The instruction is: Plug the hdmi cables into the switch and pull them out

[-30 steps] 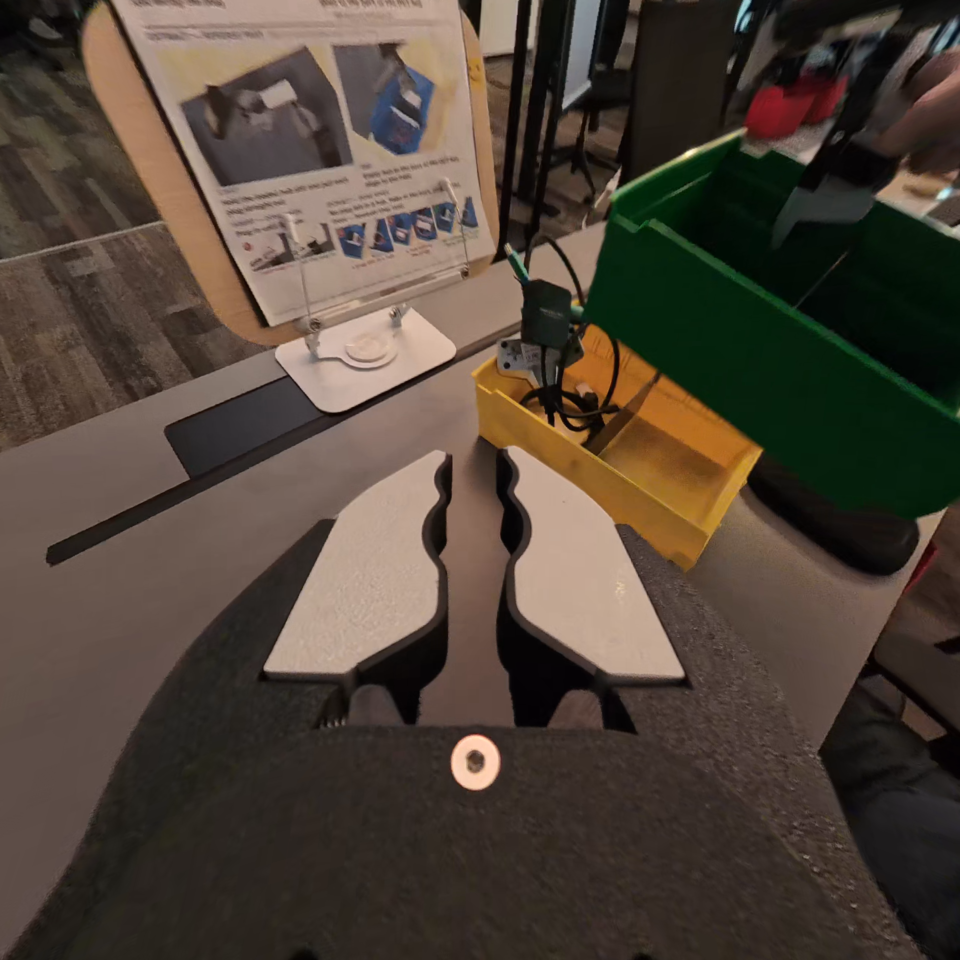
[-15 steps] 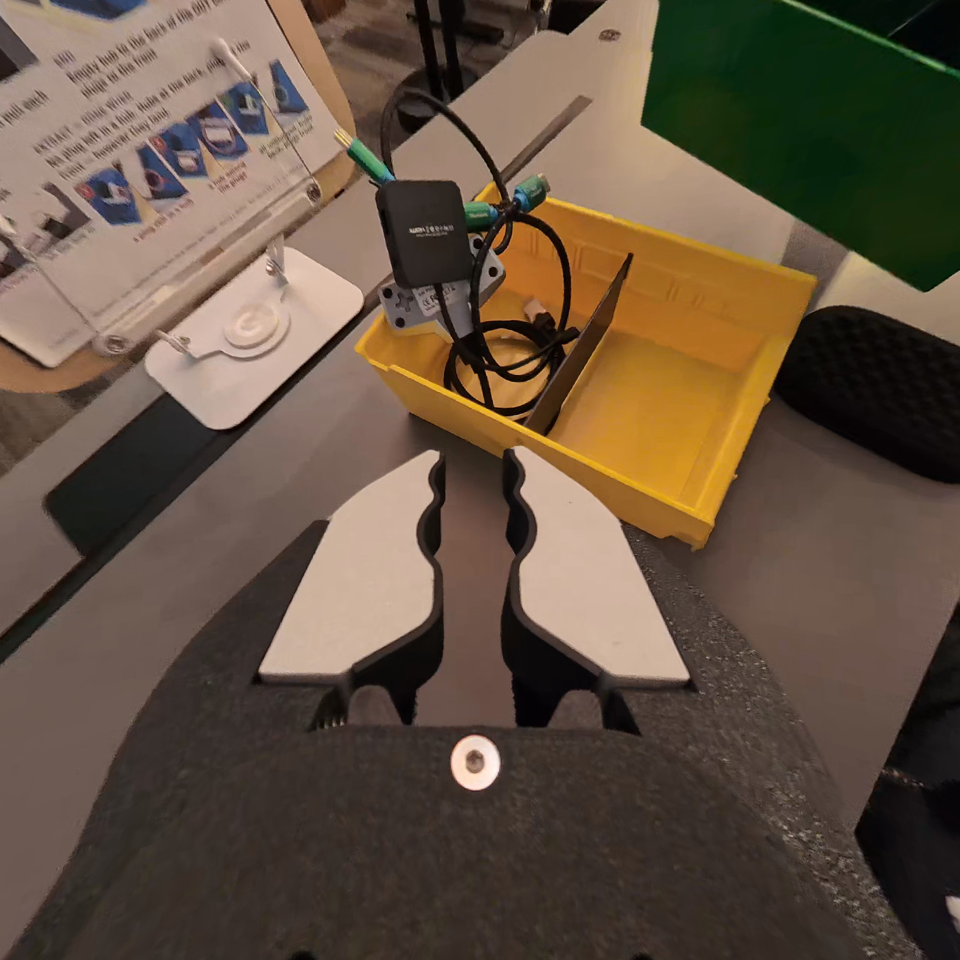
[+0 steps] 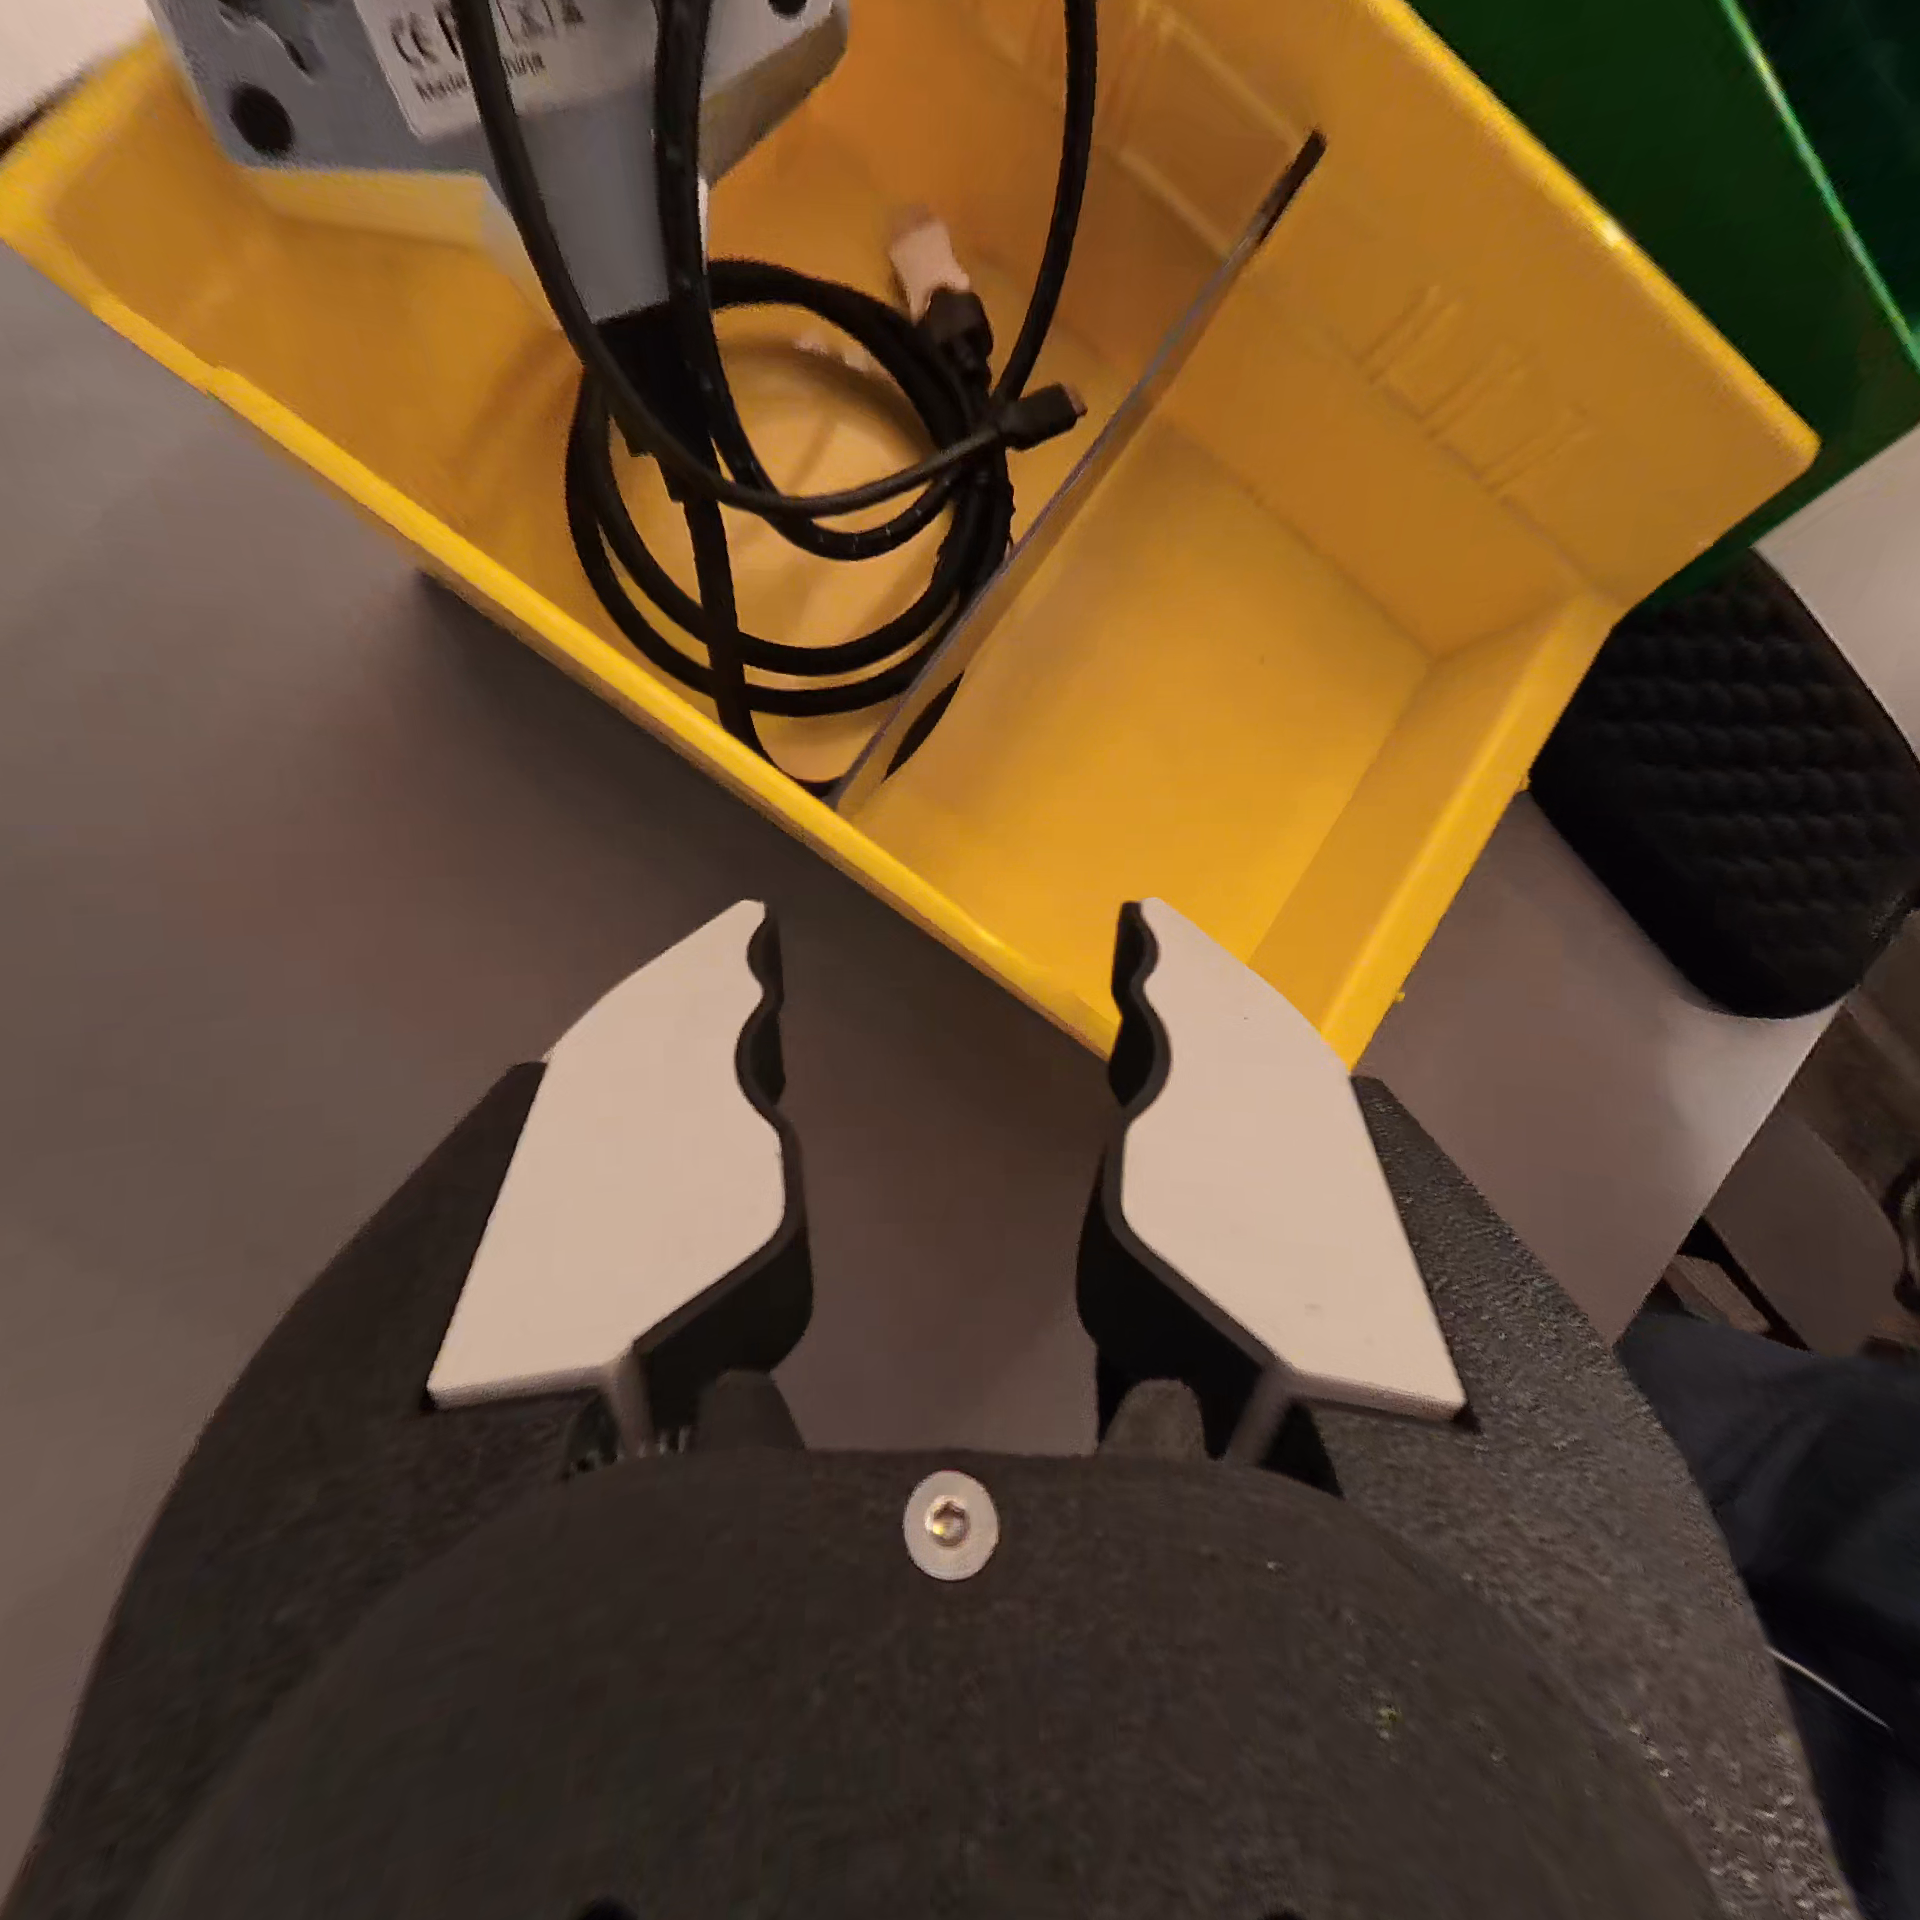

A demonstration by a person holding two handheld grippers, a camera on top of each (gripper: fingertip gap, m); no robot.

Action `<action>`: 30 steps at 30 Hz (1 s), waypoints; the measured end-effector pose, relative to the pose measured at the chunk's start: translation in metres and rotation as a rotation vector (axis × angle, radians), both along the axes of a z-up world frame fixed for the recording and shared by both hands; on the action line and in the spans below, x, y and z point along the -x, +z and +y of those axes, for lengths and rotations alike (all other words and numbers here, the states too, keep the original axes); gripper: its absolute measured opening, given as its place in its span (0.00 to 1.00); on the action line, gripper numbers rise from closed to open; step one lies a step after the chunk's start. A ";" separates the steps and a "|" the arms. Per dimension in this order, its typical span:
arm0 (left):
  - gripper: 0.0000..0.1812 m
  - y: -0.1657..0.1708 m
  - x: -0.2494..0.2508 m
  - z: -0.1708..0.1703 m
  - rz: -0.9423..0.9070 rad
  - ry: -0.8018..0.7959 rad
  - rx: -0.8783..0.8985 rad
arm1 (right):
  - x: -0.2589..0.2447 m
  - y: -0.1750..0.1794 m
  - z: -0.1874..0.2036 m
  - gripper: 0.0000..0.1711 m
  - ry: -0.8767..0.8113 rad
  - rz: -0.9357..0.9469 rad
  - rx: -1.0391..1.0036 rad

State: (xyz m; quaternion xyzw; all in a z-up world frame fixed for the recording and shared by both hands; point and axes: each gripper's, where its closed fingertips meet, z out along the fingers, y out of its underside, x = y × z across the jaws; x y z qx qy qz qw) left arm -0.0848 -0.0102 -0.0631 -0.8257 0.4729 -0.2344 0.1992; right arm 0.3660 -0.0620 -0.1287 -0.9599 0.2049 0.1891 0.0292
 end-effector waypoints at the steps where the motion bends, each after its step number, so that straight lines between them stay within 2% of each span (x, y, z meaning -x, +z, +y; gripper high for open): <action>1: 0.34 -0.003 0.000 0.001 0.033 0.010 0.013 | -0.001 0.000 0.003 0.06 -0.010 -0.014 0.001; 4: 0.31 -0.016 -0.001 -0.006 0.154 -0.016 0.064 | -0.004 0.001 0.013 0.07 0.025 -0.073 -0.007; 9: 0.31 -0.028 -0.003 -0.017 0.274 -0.025 0.115 | 0.003 0.002 0.024 0.09 -0.027 -0.048 -0.042; 15: 0.27 -0.031 -0.007 -0.022 0.286 -0.027 0.224 | -0.001 0.026 0.044 0.15 -0.176 0.044 -0.419; 18: 0.25 -0.033 -0.006 -0.021 0.317 -0.036 0.298 | -0.001 0.033 0.035 0.15 -0.234 0.051 -0.562; 20: 0.21 -0.033 -0.005 -0.018 0.329 -0.019 0.350 | 0.001 0.035 0.031 0.14 -0.252 0.027 -0.631; 22: 0.16 -0.033 -0.003 -0.017 0.335 -0.001 0.406 | 0.003 0.042 0.023 0.14 -0.233 0.026 -0.582; 24: 0.14 -0.032 -0.002 -0.016 0.331 -0.001 0.437 | 0.003 0.060 0.017 0.13 -0.185 -0.025 -0.622; 27: 0.11 -0.030 0.001 -0.009 0.335 -0.002 0.428 | -0.002 0.074 -0.001 0.10 -0.159 -0.065 -0.632; 30: 0.09 -0.030 0.011 0.005 0.392 0.023 0.371 | 0.001 0.088 -0.009 0.13 -0.108 -0.022 -0.732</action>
